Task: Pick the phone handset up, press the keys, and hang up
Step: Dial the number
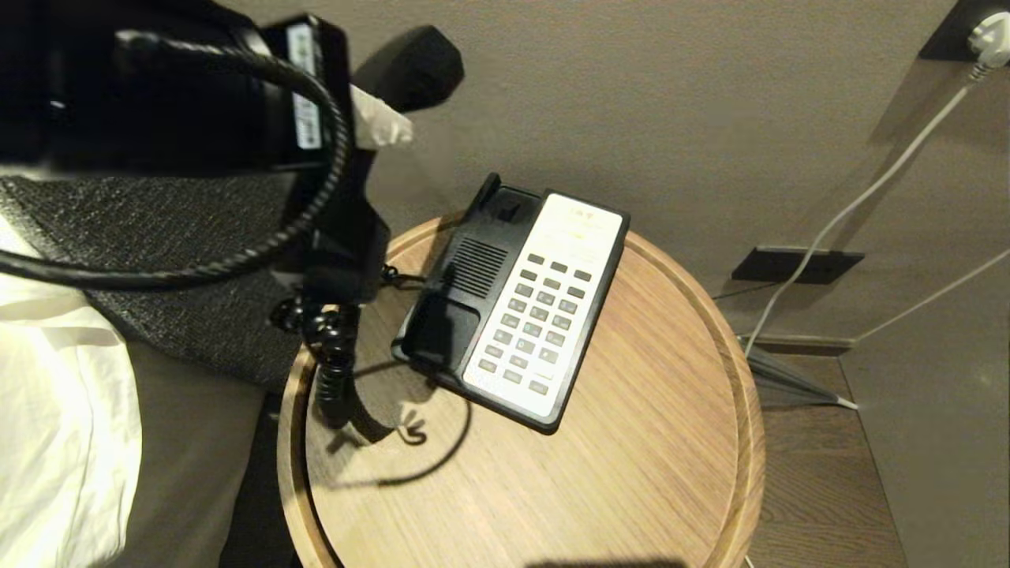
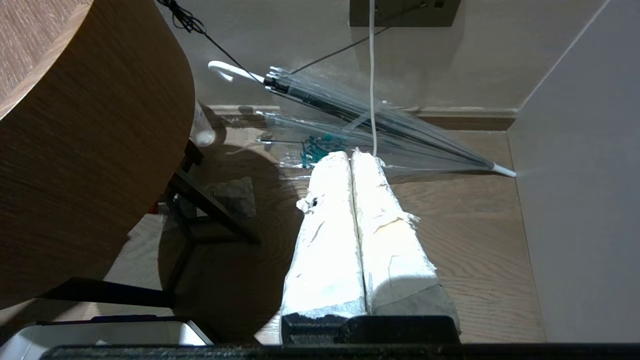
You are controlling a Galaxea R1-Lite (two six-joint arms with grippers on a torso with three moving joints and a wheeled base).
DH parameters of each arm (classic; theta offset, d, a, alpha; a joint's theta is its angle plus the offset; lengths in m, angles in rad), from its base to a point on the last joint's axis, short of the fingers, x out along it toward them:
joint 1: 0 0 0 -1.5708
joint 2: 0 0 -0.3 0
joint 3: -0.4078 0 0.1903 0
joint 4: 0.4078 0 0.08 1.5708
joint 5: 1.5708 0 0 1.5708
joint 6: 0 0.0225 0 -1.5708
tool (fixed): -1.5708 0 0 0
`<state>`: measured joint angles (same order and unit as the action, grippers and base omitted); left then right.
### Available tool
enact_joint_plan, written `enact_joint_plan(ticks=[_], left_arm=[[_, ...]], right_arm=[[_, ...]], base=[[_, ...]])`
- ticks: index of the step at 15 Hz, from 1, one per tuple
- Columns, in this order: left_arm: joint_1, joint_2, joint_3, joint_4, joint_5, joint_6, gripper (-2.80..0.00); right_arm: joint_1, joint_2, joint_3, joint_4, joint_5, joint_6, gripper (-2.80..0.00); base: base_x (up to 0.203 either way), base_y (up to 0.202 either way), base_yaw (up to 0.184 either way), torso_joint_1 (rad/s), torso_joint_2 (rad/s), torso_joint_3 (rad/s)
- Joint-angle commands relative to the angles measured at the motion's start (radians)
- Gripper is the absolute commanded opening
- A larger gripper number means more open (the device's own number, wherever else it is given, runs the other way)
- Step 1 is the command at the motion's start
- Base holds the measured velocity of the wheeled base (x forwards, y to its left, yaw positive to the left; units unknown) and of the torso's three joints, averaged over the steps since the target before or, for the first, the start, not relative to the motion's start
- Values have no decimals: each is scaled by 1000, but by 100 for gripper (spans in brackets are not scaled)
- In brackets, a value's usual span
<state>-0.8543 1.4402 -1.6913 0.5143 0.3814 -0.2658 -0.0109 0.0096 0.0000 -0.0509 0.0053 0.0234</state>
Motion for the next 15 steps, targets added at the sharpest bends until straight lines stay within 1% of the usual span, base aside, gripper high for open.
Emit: enact_joint_plan(ticks=[1, 3, 4, 6, 8, 9, 12, 15], left_arm=[[-5, -159, 2, 0, 3, -57, -280], [-5, -277, 25, -1, 2, -133, -280], [-5, -332, 51, -1, 1, -158, -280], [-5, -450, 112, -2, -6, -181, -280], [-5, -521, 191, -3, -14, -195, -280], [-5, -529, 202, -3, -23, -197, -280], [-5, -526, 183, -7, -30, -197, -280], [-5, -533, 191, -7, -32, -196, -280]], right_arm=[[0, 0, 20, -1, 1, 0, -280], [0, 0, 20, 0, 1, 1, -280], [0, 0, 20, -1, 1, 0, -280], [0, 0, 20, -1, 1, 1, -280], [0, 0, 20, -1, 1, 1, -280], [0, 0, 20, -1, 1, 0, -280], [0, 0, 20, -1, 1, 1, -280], [0, 0, 20, -1, 1, 0, -280]], base=[[0, 0, 0, 0, 0, 0], [0, 0, 0, 0, 0, 0], [0, 0, 0, 0, 0, 0], [0, 0, 0, 0, 0, 0], [0, 0, 0, 0, 0, 0], [0, 0, 0, 0, 0, 0], [0, 0, 0, 0, 0, 0], [0, 0, 0, 0, 0, 0]])
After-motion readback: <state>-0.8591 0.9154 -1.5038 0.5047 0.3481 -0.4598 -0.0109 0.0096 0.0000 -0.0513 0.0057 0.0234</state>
